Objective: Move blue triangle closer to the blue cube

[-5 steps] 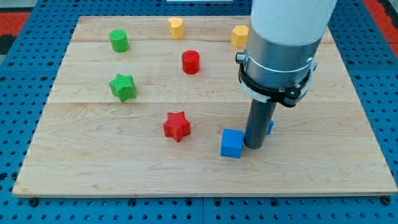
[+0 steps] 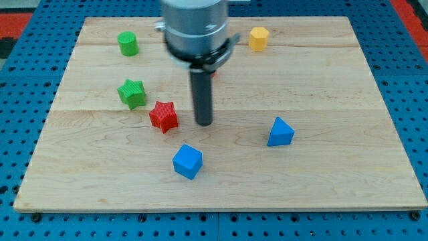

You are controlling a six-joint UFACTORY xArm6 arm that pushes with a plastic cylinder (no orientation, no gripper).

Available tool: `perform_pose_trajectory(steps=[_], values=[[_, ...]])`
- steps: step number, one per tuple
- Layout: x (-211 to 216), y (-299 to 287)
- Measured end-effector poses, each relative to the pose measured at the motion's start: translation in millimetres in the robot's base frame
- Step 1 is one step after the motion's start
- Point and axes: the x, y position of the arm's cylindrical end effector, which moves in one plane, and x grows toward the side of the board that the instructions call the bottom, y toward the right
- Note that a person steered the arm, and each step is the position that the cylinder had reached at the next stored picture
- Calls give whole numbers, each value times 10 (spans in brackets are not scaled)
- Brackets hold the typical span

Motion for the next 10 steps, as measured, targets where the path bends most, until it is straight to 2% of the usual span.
perform_pose_trajectory(steps=[1,2,3,4,5,6,7,8,9,10], values=[[-113,876],[383,1005],[469,817],[396,1672],[1103,1444],[1155,652],[1154,1290],[827,1586],[817,1004],[917,107]])
